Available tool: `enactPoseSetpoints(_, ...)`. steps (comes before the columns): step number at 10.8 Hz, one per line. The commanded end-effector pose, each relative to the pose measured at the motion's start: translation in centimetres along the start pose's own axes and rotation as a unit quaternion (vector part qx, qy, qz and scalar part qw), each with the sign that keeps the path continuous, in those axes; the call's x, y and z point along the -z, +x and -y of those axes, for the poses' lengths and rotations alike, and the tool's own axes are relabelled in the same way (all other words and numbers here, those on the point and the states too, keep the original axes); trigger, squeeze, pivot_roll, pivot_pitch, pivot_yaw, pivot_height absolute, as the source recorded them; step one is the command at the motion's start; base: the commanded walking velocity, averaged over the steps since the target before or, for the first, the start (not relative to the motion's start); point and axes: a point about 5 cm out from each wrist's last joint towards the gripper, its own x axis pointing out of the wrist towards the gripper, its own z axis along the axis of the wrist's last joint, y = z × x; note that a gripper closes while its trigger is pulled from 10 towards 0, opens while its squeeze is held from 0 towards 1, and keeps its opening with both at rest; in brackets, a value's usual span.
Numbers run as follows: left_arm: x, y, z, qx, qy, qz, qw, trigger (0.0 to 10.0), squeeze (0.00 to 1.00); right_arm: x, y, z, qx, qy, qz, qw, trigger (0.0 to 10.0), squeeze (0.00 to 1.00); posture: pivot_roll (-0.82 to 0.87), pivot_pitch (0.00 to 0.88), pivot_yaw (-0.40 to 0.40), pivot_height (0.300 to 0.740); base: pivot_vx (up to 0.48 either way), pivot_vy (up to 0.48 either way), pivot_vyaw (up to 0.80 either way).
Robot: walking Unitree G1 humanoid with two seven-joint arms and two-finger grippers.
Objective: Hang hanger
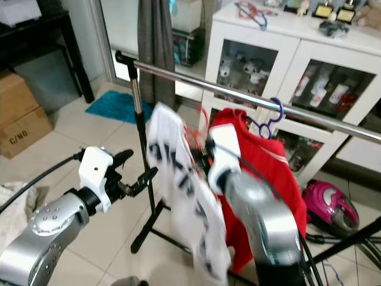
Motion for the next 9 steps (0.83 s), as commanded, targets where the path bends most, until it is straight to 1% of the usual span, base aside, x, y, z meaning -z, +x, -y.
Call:
enactPoseSetpoints(1, 0.0, 0.0, -0.1, -0.007, -0.005, 0.001, 1.000, 10.0, 0.00, -0.4, -0.8, 0.3, 0.017, -0.008, 0.019, 1.000, 0.0, 0.00, 0.10, 0.043, -0.040, 0.740, 0.000, 0.000, 0.00)
enactPoseSetpoints(2, 0.4, -0.4, -0.1, -0.013, -0.012, -0.005, 1.000, 10.0, 0.00, -0.3, -1.4, 0.7, 0.033, -0.011, 0.036, 0.999, 0.0, 0.00, 0.10, 0.037, -0.034, 0.740, 0.000, 0.000, 0.00)
enactPoseSetpoints(4, 0.5, -0.2, 0.5, -0.006, -0.017, -0.005, 1.000, 10.0, 0.00, -0.1, -2.0, 1.1, 0.044, -0.013, 0.050, 0.998, 0.0, 0.00, 0.10, 0.031, -0.045, 0.740, 0.000, 0.000, 0.00)
enactPoseSetpoints(5, 0.3, 0.0, 0.4, -0.005, -0.014, -0.003, 1.000, 10.0, 0.00, 0.0, -1.9, 1.0, 0.047, -0.011, 0.049, 0.998, 0.0, 0.00, 0.10, 0.035, -0.052, 0.740, -0.240, 0.000, 0.00)
enactPoseSetpoints(6, 0.3, 0.0, 0.2, -0.005, -0.010, -0.003, 1.000, 10.0, 0.00, 0.1, -1.8, 0.5, 0.040, -0.011, 0.053, 0.998, 0.0, 0.00, 0.10, 0.031, -0.050, 0.740, -0.244, 0.000, 0.00)
enactPoseSetpoints(7, 0.5, -0.1, 0.3, -0.003, -0.009, -0.005, 1.000, 10.0, 0.00, 0.2, -1.8, 0.4, 0.036, -0.013, 0.056, 0.998, 0.0, 0.00, 0.10, 0.022, -0.047, 0.740, -0.244, 0.000, 0.00)
enactPoseSetpoints(8, 0.2, 0.0, 0.3, -0.001, -0.011, -0.002, 1.000, 10.0, 0.00, 0.0, -1.8, 0.4, 0.040, -0.011, 0.063, 0.997, 0.0, 0.00, 0.10, 0.010, -0.039, 0.740, -0.262, 0.000, 0.00)
enactPoseSetpoints(9, 0.1, 0.3, 0.1, 0.001, -0.003, -0.003, 1.000, 10.0, 0.00, -0.1, -1.7, 0.5, 0.041, -0.009, 0.064, 0.997, 0.0, 0.00, 0.11, 0.023, -0.051, 0.740, -0.266, 0.000, 0.00)
